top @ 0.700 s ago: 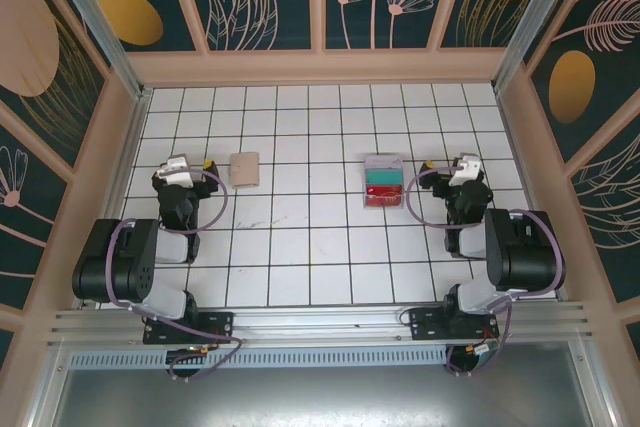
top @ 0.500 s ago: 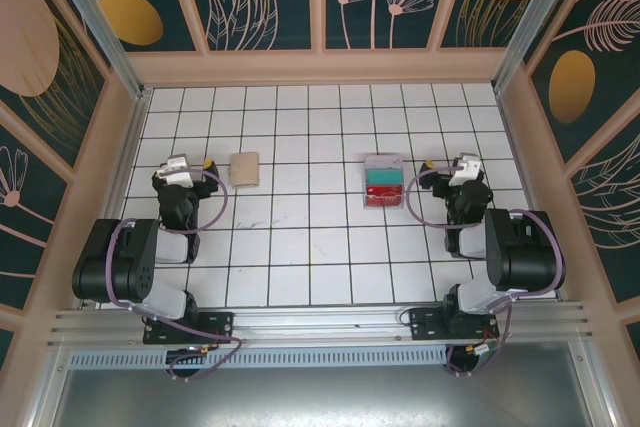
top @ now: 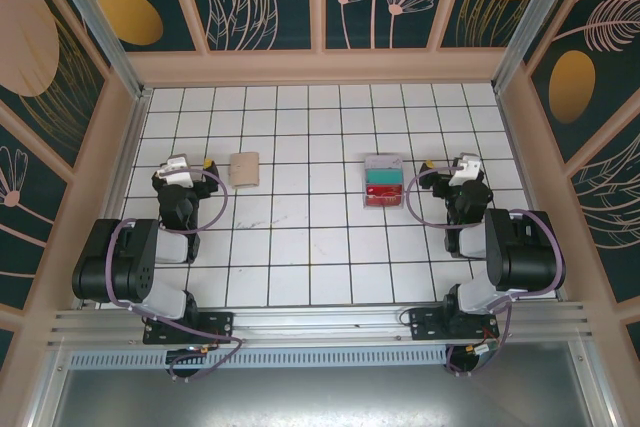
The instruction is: Take the credit cards out of the card holder
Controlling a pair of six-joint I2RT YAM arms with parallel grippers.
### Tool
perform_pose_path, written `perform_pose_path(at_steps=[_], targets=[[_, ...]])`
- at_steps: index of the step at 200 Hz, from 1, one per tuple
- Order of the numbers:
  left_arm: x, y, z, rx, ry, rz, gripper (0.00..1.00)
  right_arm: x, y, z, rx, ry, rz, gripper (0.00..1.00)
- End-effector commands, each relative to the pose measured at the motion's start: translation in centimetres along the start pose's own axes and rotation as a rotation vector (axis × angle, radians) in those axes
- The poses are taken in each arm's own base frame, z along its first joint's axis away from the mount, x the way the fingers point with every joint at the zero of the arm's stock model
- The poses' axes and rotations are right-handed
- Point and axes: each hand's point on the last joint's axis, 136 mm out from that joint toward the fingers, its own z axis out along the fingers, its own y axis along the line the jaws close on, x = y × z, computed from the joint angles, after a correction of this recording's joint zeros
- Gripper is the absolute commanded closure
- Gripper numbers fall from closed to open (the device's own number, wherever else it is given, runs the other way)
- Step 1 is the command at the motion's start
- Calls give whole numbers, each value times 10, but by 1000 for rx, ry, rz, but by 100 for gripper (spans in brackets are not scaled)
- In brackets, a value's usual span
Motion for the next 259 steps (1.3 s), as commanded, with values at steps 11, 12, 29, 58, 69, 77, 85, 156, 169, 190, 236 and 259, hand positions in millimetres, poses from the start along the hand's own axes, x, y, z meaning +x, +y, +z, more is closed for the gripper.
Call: perform_pose_path(at_steps=[11,12,29,58,69,77,85,156,169,190,236,259], targets=[[-10,-3,1,19,-38,7,1,-8,1,2,2,-28,6,1],[-10,-3,0,19,-37,7,1,-7,1,2,2,-27,7,1],[-12,-6,1,35,-38,13,1,-7,1,2,2,-27,6,1],[-36,0,20,-42,77,-5,1,-17,-2,1,28,-28,18,1],[-52,4,22,-80,109,-31,1,-27,-7,1,58,-26,32,1],[-64,8,22,-117,123,-77,1,-35,-7,-2,63,-33,32,1],[-73,12,22,-157,150,-134,1,-45,-7,-4,68,-46,39,1],[-54,-47,34,50,517,-336,6,-111,-13,9,148,86,374,1],[-33,-54,35,53,596,-319,11,-119,0,10,116,92,365,1],[-12,-73,40,59,689,-258,16,-123,20,13,82,134,345,1],[43,-81,40,19,879,-125,34,-120,65,11,6,181,272,1],[61,-91,44,64,934,-102,22,-116,75,11,-20,199,265,1]])
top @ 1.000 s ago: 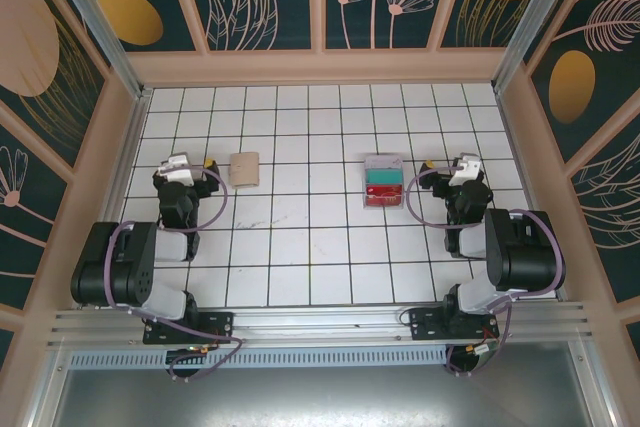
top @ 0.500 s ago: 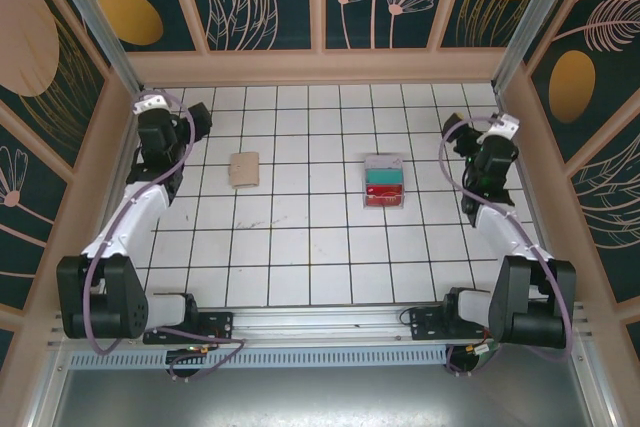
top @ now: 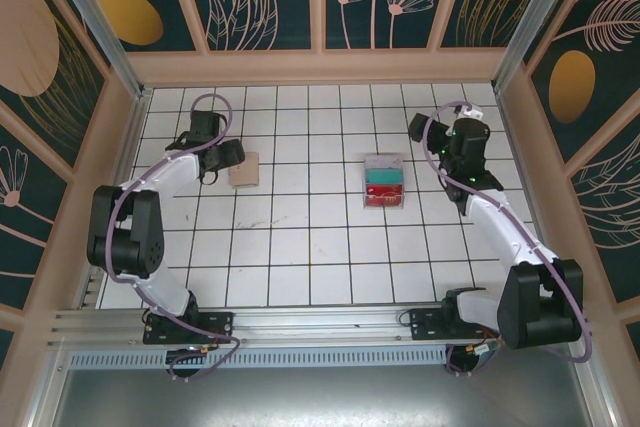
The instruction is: Take the credit cards out of the card holder
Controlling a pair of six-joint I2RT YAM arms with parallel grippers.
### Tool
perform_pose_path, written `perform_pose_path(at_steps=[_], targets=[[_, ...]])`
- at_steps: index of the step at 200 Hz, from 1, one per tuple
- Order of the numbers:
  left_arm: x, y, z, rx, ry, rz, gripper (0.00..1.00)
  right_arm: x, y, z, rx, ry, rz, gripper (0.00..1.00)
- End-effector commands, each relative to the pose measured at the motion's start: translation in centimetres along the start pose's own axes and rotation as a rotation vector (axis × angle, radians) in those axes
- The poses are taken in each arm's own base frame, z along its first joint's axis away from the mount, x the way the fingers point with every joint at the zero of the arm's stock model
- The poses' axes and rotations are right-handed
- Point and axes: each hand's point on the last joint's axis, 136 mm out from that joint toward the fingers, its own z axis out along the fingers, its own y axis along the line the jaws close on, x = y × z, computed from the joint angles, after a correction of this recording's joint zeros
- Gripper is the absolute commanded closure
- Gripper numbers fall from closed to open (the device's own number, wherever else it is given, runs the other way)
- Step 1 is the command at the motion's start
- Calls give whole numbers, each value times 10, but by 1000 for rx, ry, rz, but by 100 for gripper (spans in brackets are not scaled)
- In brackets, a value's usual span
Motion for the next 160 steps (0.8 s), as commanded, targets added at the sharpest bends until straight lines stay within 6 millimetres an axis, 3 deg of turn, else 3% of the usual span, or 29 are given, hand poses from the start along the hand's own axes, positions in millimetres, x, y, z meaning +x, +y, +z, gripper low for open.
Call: perform_pose_path(at_steps=[1,53,89,125,160], targets=[[12,-3,11,3,84,44,21,-1,7,0,-1,16,-22,1],[22,-18,37,49,147,83,16,4,13,0,-17,34,-20,1],[47,-33,47,99,211,101,24,6,16,-1,-25,40,-23,1],[78,-40,39,121,237,89,29,5,20,-3,-42,41,-30,1],[115,-61,27,128,259,119,31,7,25,-4,-62,54,-29,1]])
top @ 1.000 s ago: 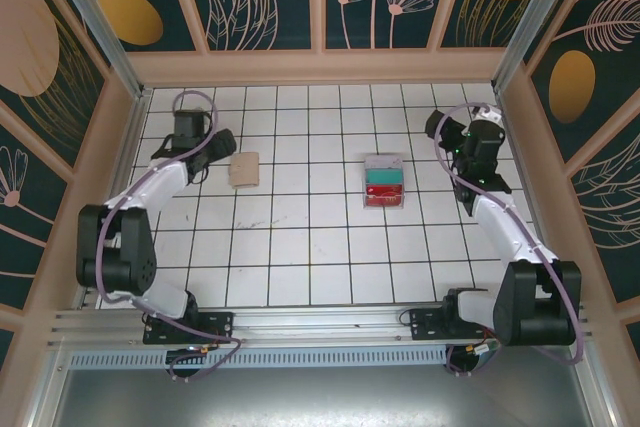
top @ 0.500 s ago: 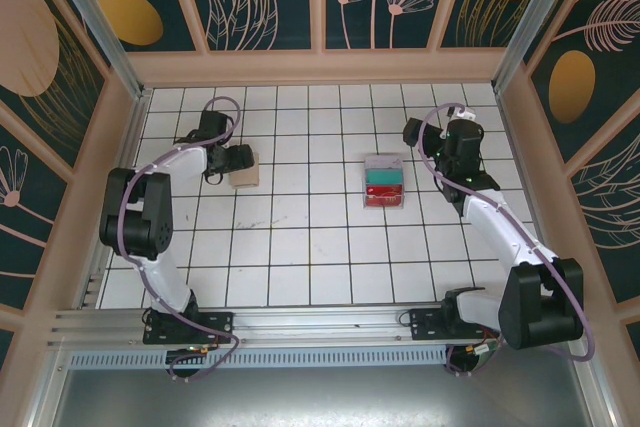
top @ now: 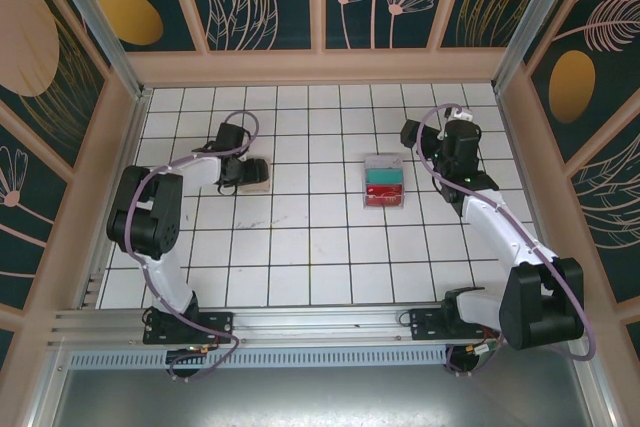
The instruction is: Take the credit cards out of the card holder
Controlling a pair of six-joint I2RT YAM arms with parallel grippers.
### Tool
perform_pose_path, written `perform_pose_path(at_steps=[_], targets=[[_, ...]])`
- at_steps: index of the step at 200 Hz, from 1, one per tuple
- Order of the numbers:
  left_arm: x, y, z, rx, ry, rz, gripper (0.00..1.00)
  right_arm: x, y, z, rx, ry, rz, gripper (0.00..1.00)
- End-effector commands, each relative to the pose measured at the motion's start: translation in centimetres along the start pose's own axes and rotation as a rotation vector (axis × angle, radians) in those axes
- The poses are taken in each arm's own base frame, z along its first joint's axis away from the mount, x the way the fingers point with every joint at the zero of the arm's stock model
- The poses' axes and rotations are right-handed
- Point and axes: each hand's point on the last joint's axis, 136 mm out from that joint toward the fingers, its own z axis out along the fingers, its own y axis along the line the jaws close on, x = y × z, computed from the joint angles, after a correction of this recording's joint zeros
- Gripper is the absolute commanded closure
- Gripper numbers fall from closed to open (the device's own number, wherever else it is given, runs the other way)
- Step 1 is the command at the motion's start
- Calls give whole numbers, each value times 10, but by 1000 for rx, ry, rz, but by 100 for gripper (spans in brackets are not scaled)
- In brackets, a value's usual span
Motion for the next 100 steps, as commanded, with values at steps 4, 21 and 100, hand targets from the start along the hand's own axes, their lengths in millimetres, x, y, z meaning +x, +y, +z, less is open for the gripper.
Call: perform_pose_path(at_steps=[4,21,100], targets=[[44,-19,-1,12,76,0,31,-12,17,-4,-50,-11,-13,1],[70,-28,-4,17,96,-14,32,-10,19,-4,-54,-3,-15,1],[125,-85,-39,81,52,-98,26,20,47,-9,-125,77,-64,1]])
